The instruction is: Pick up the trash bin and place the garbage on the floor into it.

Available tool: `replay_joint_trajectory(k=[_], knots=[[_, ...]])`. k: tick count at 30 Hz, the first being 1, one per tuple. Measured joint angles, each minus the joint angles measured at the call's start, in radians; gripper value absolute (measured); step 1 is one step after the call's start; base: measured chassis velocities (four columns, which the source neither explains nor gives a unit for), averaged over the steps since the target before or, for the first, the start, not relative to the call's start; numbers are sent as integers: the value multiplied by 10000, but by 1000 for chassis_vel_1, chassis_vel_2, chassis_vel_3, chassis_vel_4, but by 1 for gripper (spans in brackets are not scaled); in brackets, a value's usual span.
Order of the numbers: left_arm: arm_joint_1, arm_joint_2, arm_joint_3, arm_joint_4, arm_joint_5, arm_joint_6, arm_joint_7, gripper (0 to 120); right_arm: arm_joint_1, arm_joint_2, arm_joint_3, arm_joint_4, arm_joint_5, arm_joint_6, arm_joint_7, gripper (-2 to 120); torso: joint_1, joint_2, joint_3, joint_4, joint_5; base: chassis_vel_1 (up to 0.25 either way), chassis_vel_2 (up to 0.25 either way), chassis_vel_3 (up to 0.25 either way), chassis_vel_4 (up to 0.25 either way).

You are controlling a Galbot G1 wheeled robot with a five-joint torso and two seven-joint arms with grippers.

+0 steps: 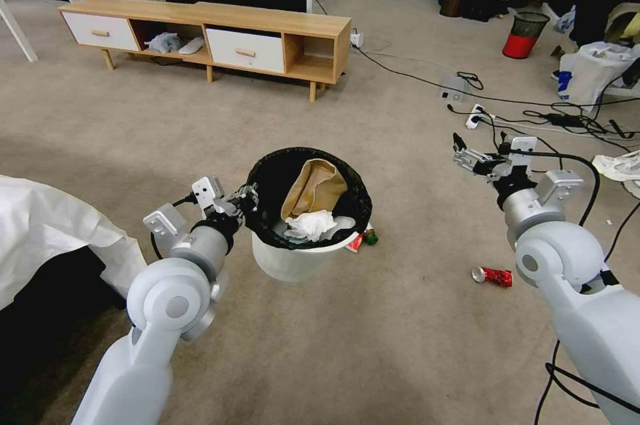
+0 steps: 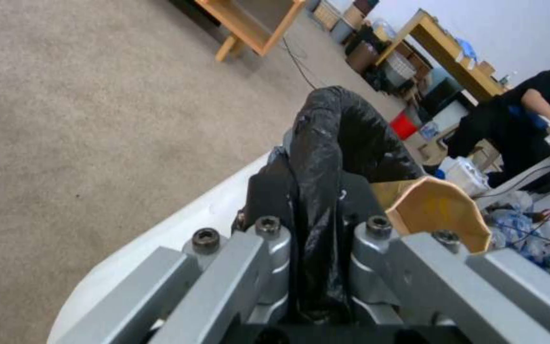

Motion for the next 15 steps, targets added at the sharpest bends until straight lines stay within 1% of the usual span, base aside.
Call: replay_joint_trajectory(k=[8, 11, 15], knots=[[0, -28, 24, 0, 15, -1, -6, 7, -23, 67, -12, -36, -127, 199, -138, 100, 0, 0, 0, 0, 0, 0, 0, 0, 0], [12, -30, 34, -8, 21, -1, -9, 7, -28, 163, 3, -57, -98, -19, -37, 100, 0, 0, 0, 0, 1, 0, 0, 0, 0], [36, -20, 28, -34, 20, 3, -14, 7, -27, 180, 1, -59, -70, -62, -2, 100, 0, 0, 0, 0, -1, 0, 0, 0, 0]])
